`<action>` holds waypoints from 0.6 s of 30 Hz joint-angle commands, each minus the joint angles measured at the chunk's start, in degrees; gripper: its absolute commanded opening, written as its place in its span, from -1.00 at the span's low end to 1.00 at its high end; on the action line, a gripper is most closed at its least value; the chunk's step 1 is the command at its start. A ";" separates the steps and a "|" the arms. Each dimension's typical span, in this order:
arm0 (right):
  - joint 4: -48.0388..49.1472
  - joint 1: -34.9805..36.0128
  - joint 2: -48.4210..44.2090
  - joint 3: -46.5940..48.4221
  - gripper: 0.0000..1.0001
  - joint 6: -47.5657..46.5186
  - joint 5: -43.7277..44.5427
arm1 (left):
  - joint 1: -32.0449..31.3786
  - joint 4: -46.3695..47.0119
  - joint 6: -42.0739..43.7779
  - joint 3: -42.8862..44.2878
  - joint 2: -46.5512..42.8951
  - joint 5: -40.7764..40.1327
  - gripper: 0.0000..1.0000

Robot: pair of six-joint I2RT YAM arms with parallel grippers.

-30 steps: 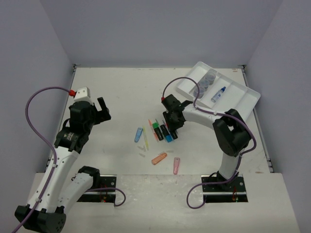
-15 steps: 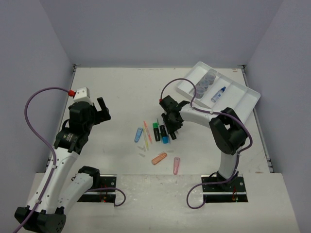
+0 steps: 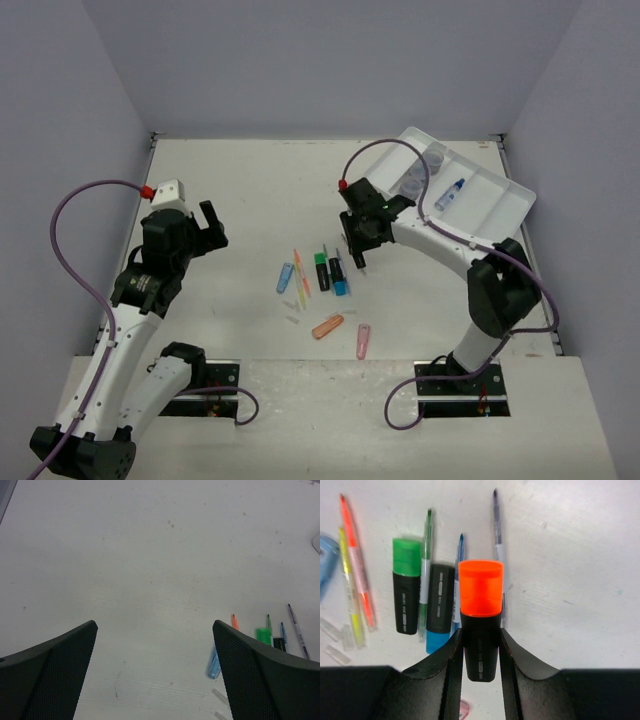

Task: Sort the stationery into containers
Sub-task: Pick up the stationery from the center of the board, then place the stationery in the storage box.

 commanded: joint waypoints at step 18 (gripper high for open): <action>4.60 -42.13 -1.42 10.65 -1.00 7.41 9.66 | -0.36 2.05 1.19 -0.41 -1.42 0.89 1.00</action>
